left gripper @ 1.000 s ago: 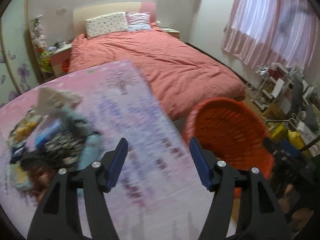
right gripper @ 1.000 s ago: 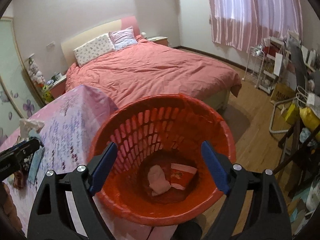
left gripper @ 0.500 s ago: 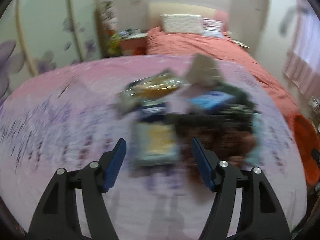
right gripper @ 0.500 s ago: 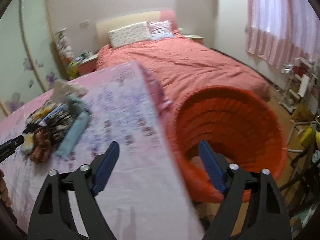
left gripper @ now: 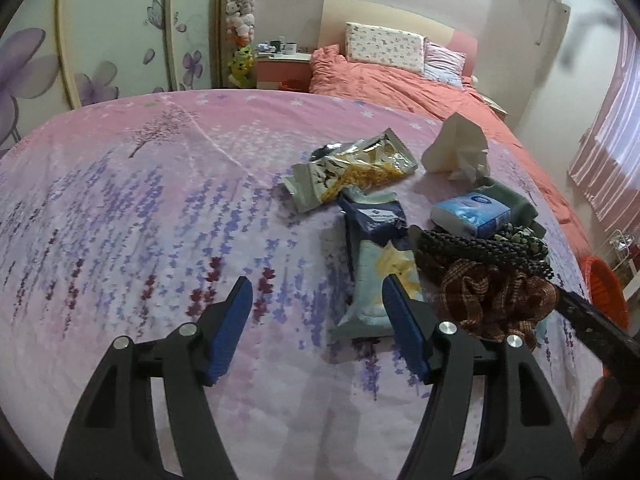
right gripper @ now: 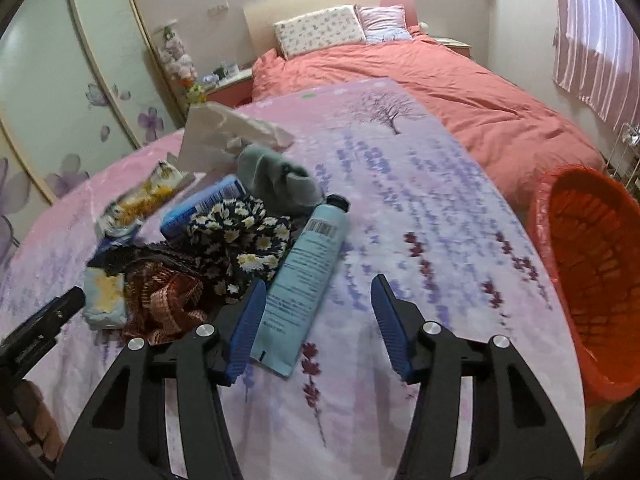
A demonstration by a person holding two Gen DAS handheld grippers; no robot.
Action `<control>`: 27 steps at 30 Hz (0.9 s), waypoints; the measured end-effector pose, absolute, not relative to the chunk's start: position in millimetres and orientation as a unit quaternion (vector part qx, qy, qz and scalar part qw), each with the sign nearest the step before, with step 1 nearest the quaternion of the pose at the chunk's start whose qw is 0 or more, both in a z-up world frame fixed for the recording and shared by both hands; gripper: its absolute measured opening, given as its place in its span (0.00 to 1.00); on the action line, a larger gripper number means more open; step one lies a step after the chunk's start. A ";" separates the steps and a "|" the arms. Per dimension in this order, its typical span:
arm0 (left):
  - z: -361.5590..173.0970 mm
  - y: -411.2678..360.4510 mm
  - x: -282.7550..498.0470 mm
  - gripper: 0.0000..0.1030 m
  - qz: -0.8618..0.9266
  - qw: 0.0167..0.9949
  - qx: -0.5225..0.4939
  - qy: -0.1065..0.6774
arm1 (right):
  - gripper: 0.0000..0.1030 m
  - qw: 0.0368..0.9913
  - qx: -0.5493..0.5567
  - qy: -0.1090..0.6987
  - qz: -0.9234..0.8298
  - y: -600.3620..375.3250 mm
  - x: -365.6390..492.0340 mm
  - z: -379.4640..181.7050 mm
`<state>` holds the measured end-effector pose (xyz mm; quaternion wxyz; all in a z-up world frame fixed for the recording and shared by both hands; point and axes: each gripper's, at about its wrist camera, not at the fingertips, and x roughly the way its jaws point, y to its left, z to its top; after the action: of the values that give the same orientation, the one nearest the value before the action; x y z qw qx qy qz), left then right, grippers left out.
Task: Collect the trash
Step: 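Grasp the light blue tube with the right tool while the left tool reaches the crackers bag, then close the left tool on the blue crackers bag while the right tool holds the tube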
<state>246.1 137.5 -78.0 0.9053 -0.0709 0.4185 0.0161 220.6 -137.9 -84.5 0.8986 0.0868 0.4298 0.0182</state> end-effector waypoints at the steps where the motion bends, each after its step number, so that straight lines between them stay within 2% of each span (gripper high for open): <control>1: -78.5 135.3 247.1 0.65 0.012 0.905 -0.070 0.419 | 0.52 0.897 0.085 0.434 0.016 -136.0 222.5 -86.3; 6: -81.3 124.4 253.2 0.65 -0.001 0.905 -0.063 0.421 | 0.49 0.891 0.102 0.443 0.014 -130.5 231.5 -92.3; 8: -83.2 121.8 257.1 0.67 -0.004 0.903 -0.067 0.423 | 0.39 0.892 0.092 0.443 0.009 -126.7 234.9 -92.3; 11: -85.7 118.4 262.5 0.67 -0.004 0.901 -0.071 0.428 | 0.31 0.894 0.083 0.441 0.007 -133.9 231.8 -93.7; 21: -97.4 102.6 283.8 0.67 0.003 0.894 -0.062 0.444 | 0.31 0.895 0.093 0.437 -0.013 -179.0 202.5 -93.3; 24: -100.7 101.0 296.4 0.63 0.013 0.892 -0.059 0.448 | 0.31 0.895 0.089 0.436 -0.015 -179.8 202.4 -93.9; 26: -100.9 100.6 299.8 0.50 0.018 0.892 -0.048 0.449 | 0.31 0.896 0.085 0.436 -0.015 -180.5 203.2 -94.0; 27: -100.6 101.5 299.7 0.47 0.019 0.892 -0.045 0.450 | 0.31 0.897 0.083 0.435 -0.013 -180.8 203.0 -94.2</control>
<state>299.7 101.5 -100.6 0.8915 -0.0451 0.4503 0.0187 203.0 -180.8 -94.2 0.8966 0.0831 0.4347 -0.0125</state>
